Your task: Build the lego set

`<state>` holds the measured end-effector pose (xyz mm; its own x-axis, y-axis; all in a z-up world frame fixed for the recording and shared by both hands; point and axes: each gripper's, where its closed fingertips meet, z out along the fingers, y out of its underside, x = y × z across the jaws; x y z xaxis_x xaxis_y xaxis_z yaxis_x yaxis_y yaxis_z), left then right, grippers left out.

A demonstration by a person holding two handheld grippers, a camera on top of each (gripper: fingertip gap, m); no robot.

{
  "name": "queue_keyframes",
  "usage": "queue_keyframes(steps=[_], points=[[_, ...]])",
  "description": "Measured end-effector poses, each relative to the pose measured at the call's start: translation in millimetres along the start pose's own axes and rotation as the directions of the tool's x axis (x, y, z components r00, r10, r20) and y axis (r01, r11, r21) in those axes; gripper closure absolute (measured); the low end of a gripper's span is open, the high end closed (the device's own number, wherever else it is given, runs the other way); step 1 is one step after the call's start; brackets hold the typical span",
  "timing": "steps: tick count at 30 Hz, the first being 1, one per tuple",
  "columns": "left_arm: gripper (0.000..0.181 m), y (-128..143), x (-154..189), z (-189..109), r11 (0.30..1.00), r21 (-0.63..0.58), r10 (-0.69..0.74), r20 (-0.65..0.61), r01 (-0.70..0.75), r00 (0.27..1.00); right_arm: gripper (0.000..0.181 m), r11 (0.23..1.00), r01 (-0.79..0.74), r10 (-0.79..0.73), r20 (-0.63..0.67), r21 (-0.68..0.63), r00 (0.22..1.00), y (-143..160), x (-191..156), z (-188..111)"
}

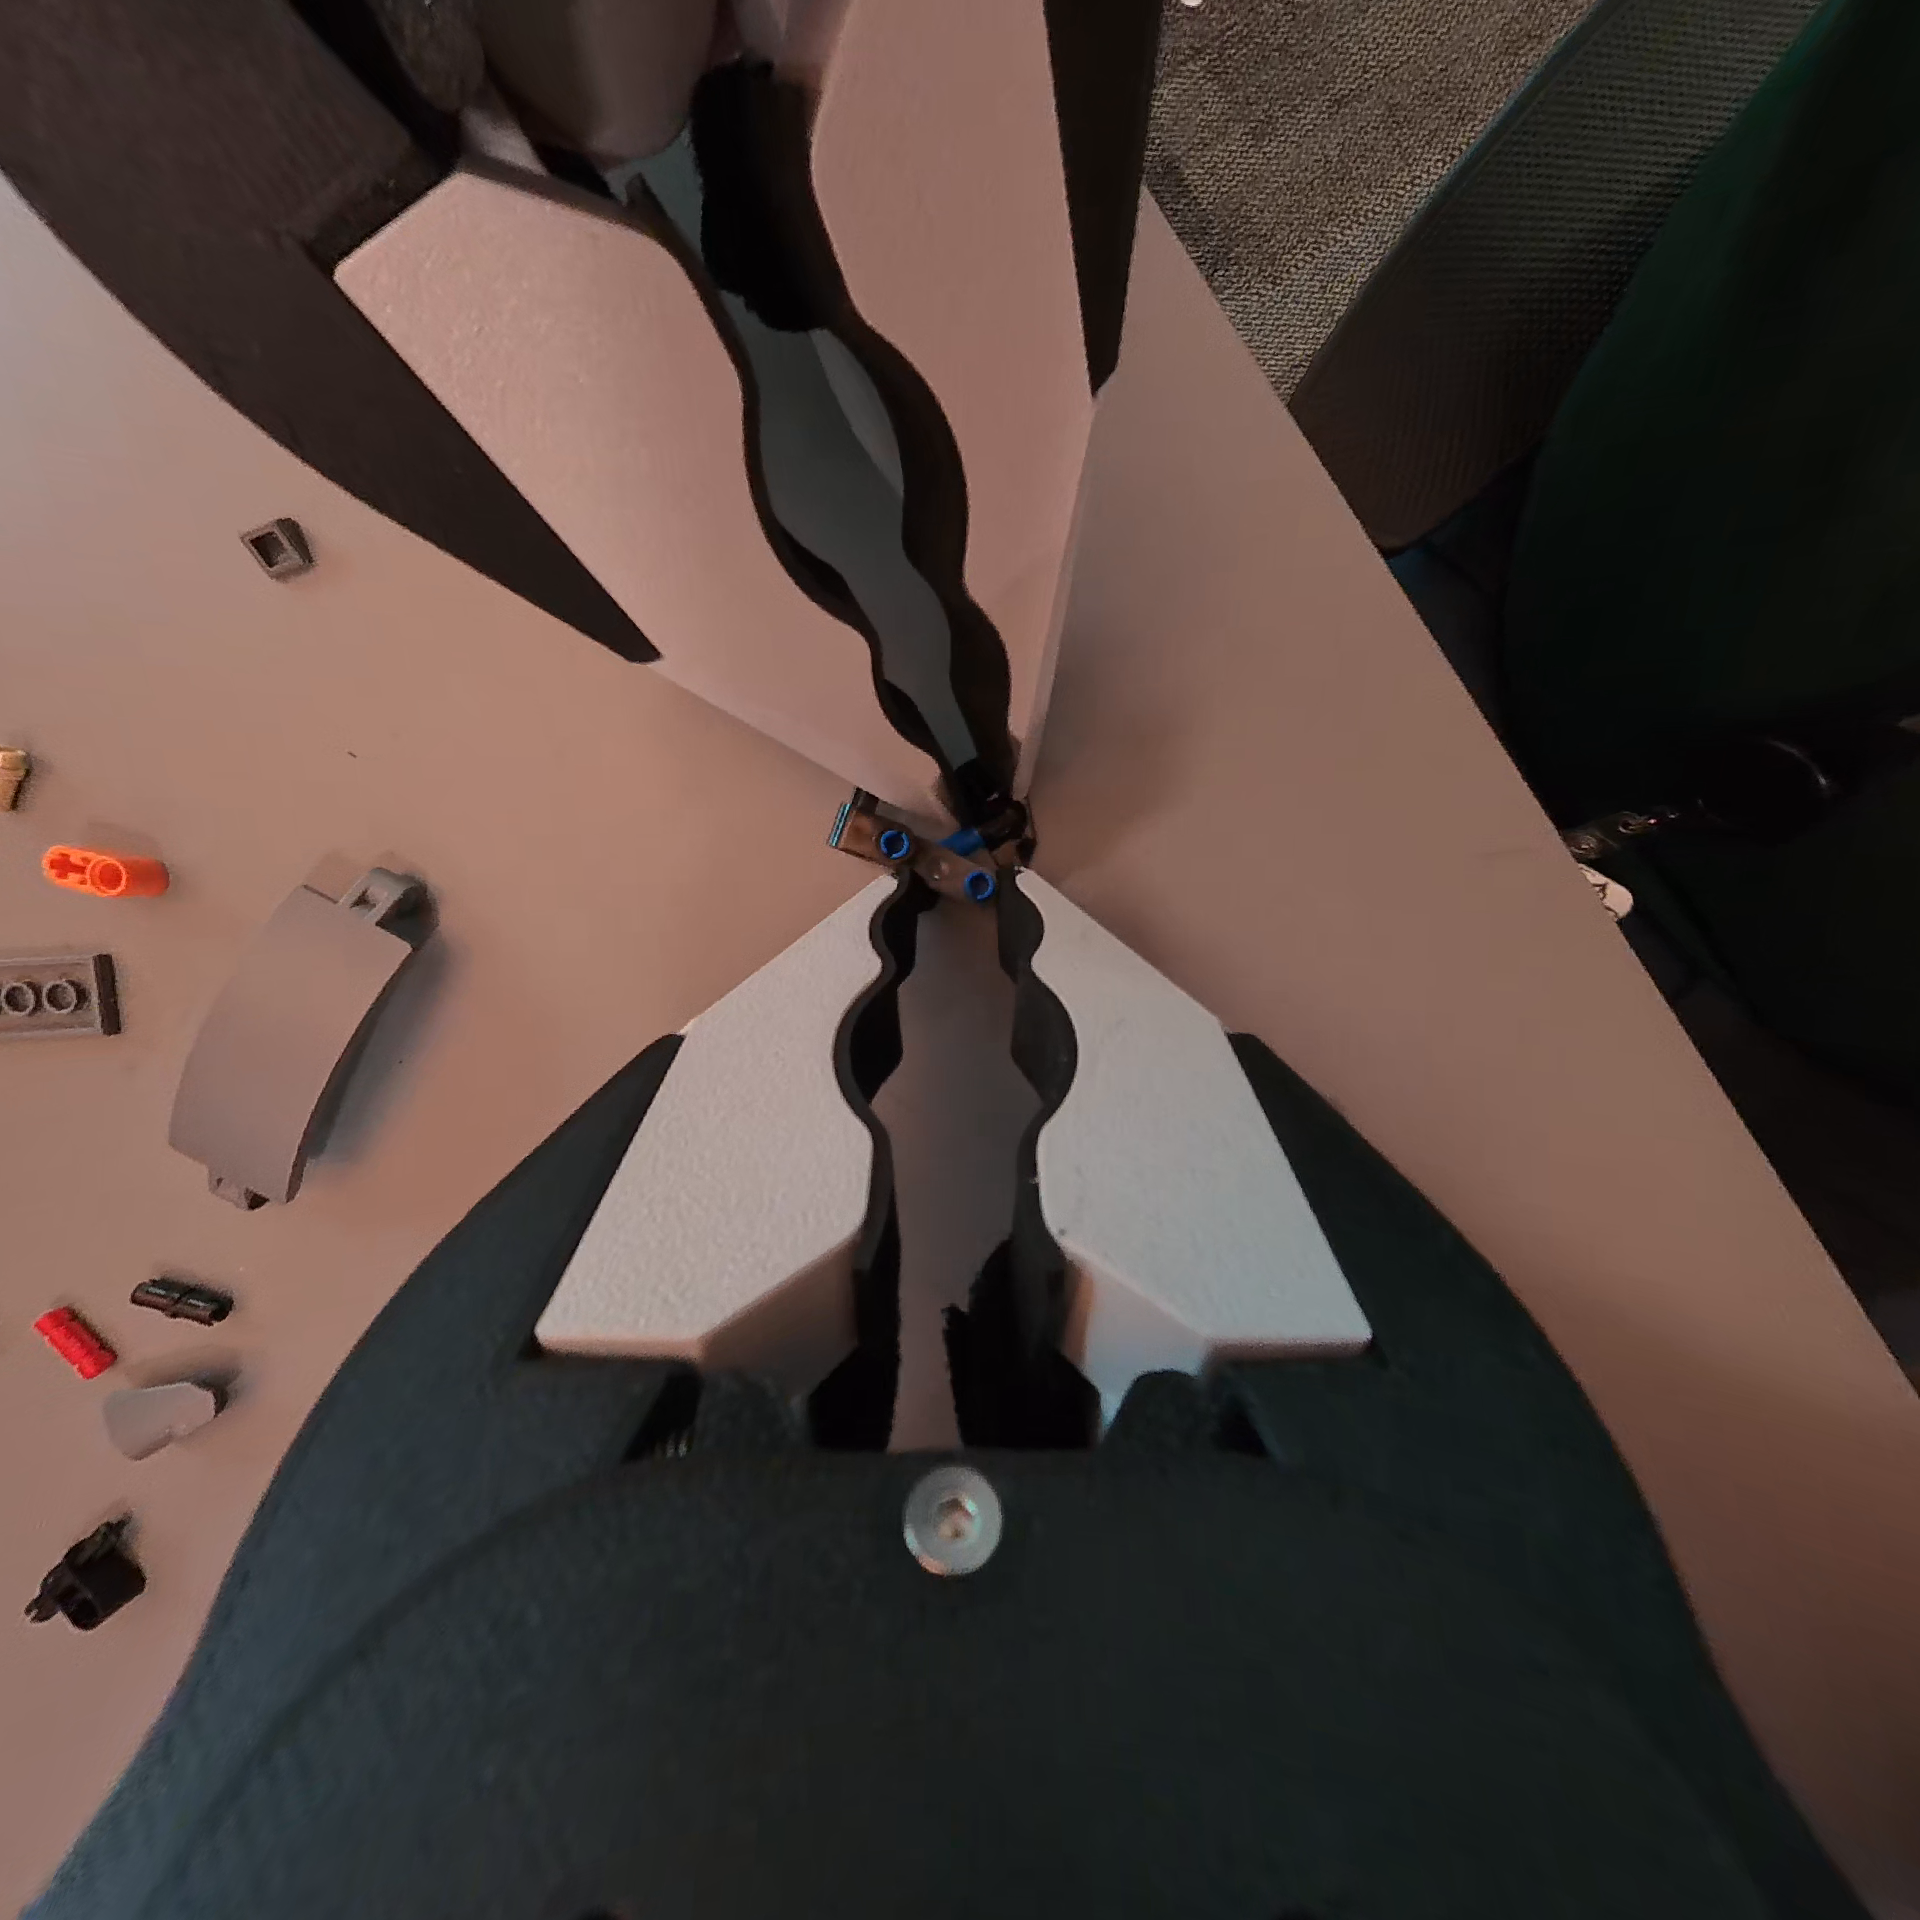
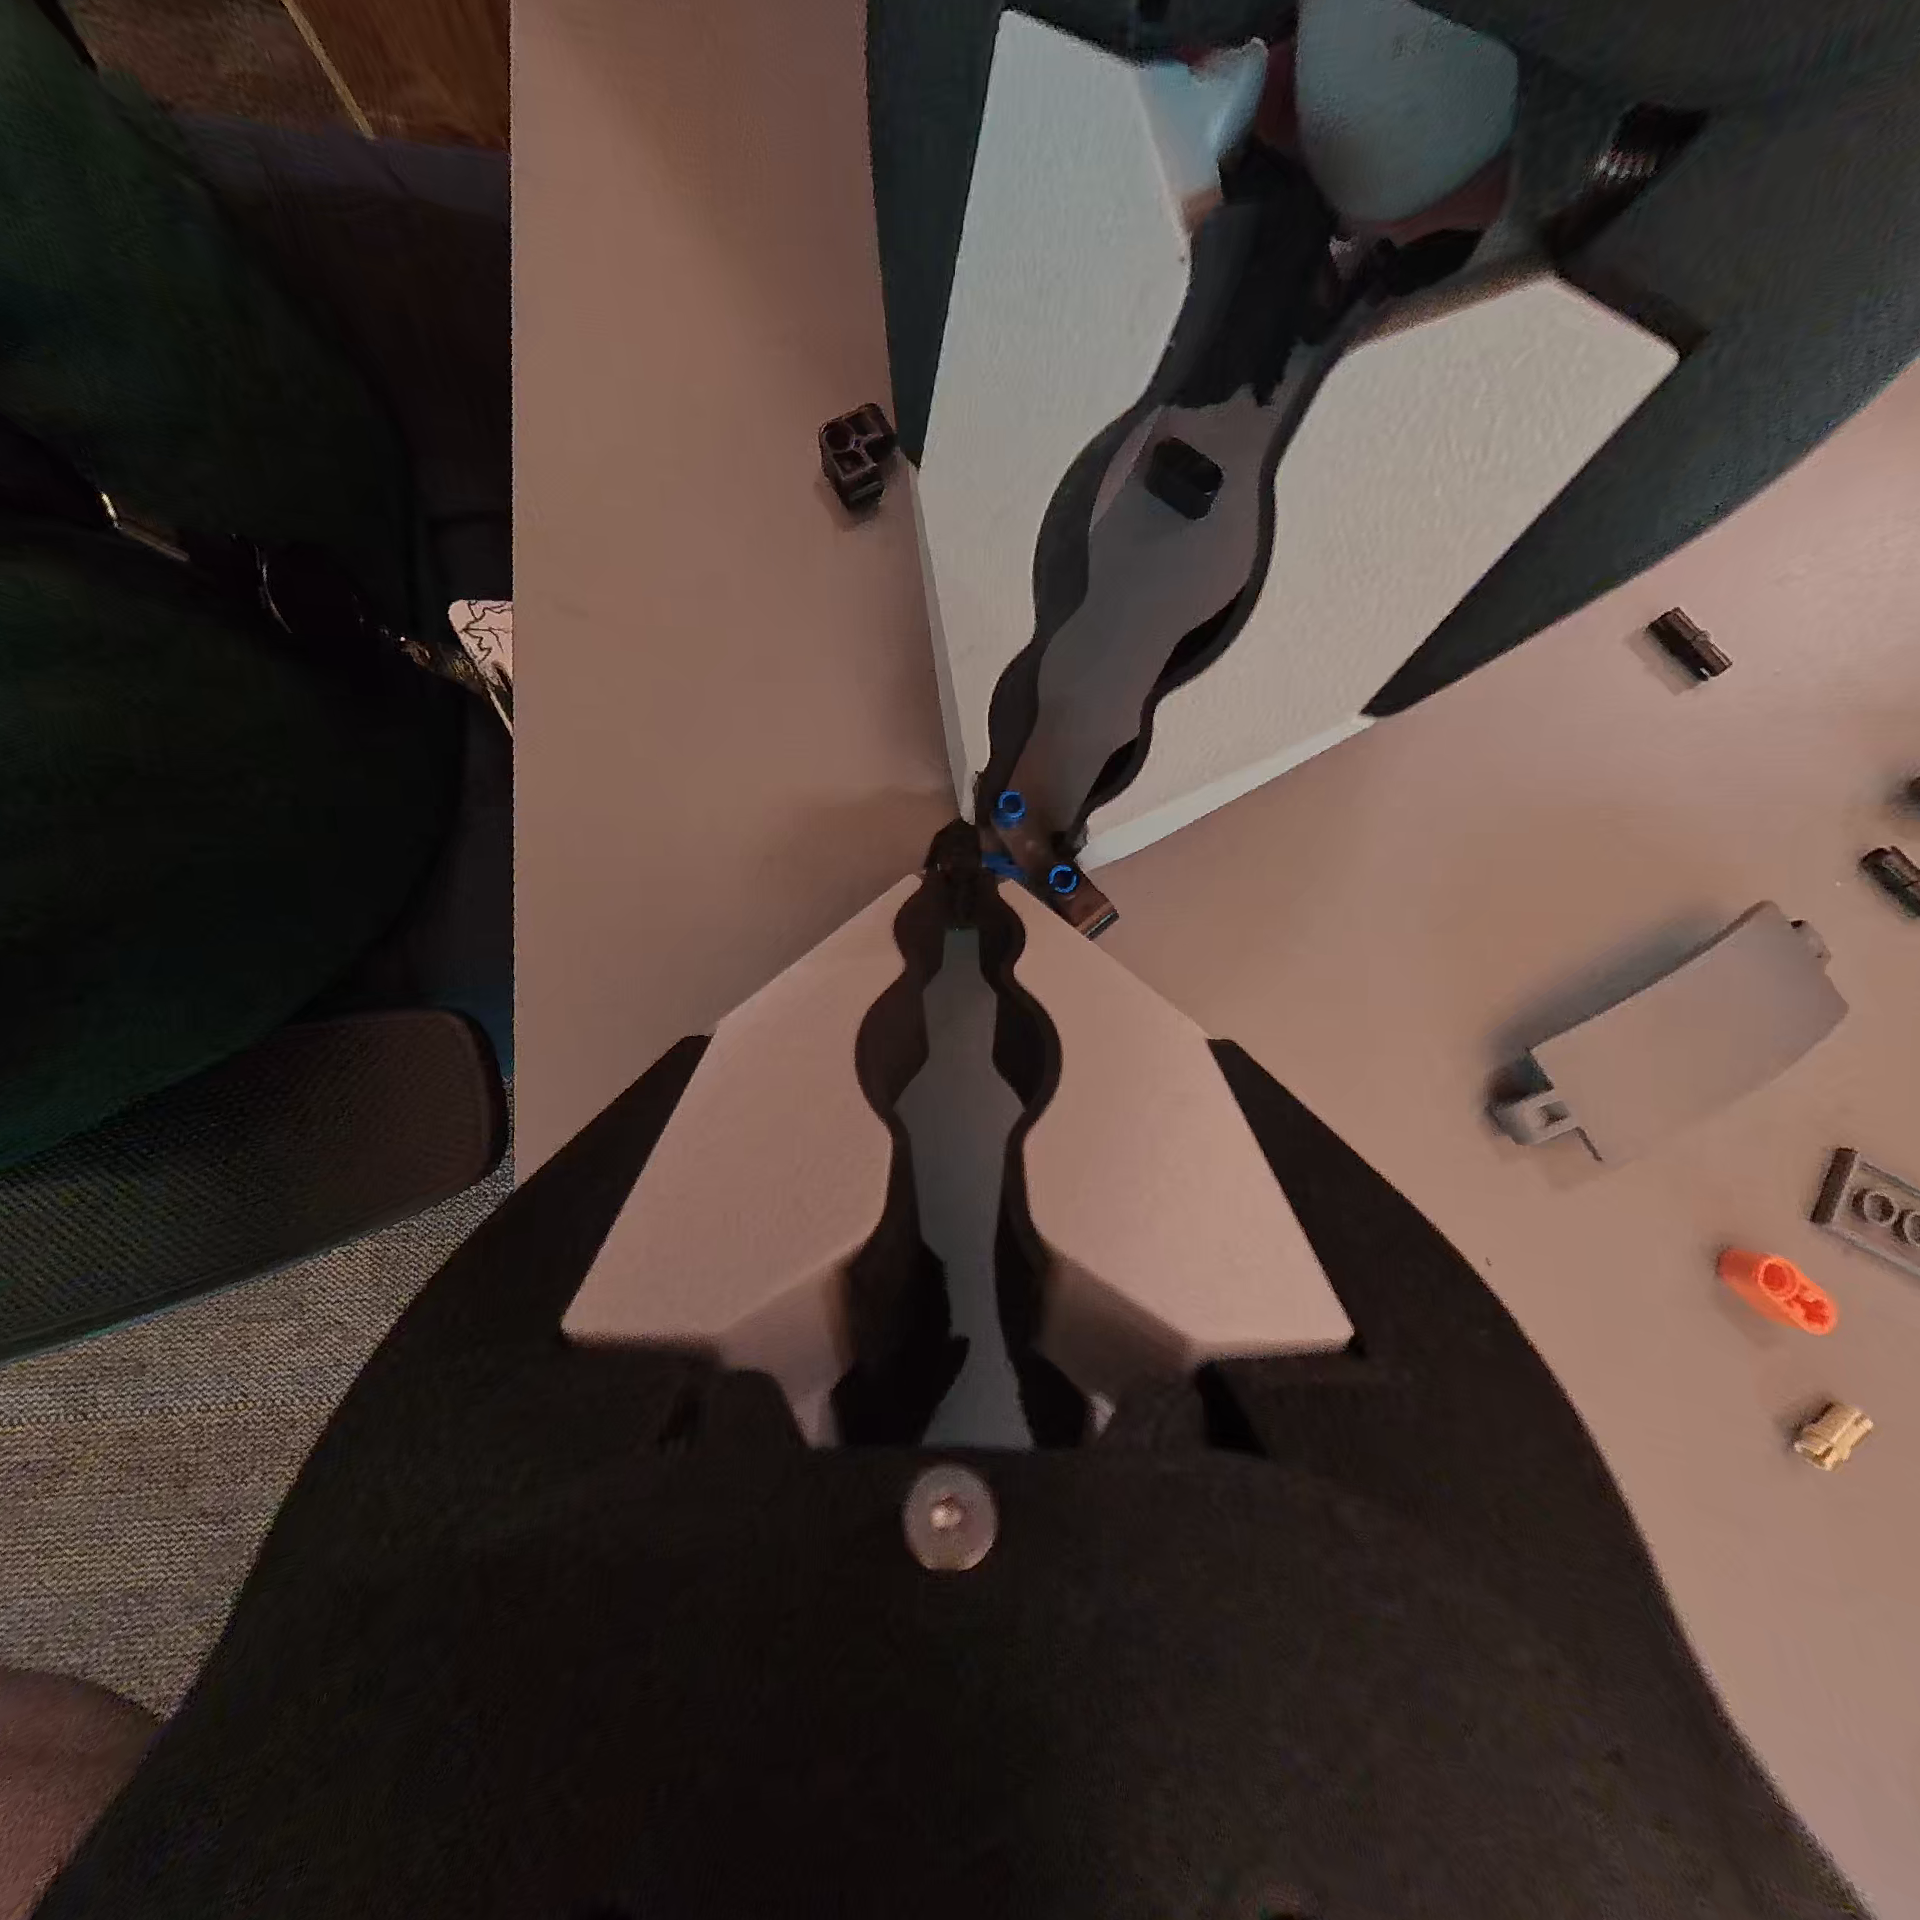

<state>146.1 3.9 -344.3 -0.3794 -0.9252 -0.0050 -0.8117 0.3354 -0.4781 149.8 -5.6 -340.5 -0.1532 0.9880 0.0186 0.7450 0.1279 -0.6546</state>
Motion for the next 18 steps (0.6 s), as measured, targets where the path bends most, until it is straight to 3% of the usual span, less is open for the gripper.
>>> queue_keyframes(steps=[18], points=[[0.169, 0.2, -0.8, 0.0, 0.999, 0.008, 0.051, -0.06, -0.05, 0.997, 0.176, 0.999, 0.043, -0.042, 0.05, -0.016, 0.998, 0.5, -0.3, 0.2]])
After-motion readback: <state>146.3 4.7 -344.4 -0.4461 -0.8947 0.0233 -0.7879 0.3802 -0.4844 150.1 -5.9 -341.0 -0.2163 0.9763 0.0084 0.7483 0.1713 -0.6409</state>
